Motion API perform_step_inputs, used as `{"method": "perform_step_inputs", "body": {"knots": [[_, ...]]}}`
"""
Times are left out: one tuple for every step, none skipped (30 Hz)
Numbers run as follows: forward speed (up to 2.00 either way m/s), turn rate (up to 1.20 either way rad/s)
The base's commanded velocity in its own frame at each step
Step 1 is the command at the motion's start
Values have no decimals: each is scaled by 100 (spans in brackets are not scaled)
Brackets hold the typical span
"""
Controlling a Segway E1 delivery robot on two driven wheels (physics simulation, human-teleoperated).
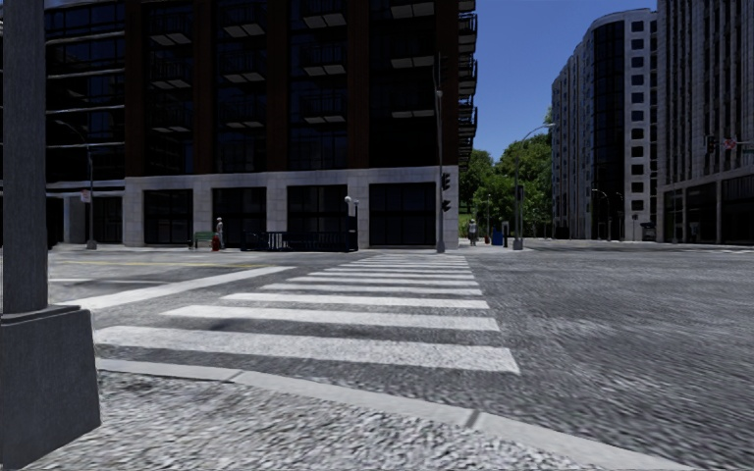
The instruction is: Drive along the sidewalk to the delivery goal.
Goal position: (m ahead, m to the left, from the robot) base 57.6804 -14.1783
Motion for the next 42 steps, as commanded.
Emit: {"method": "perform_step_inputs", "body": {"knots": [[200,0],[200,0],[200,0],[200,0],[200,0],[200,0],[200,0],[200,0],[200,0],[200,0],[200,0],[200,0],[200,0],[200,0],[200,0],[200,0],[200,0],[200,0],[200,0],[200,0],[200,0],[200,0],[200,0],[200,0],[200,0],[200,0],[200,0],[200,0],[200,0],[200,0],[200,0],[200,0],[200,0],[200,0],[200,0],[200,0],[200,0],[200,0],[200,0],[200,0],[200,0],[200,0]]}}
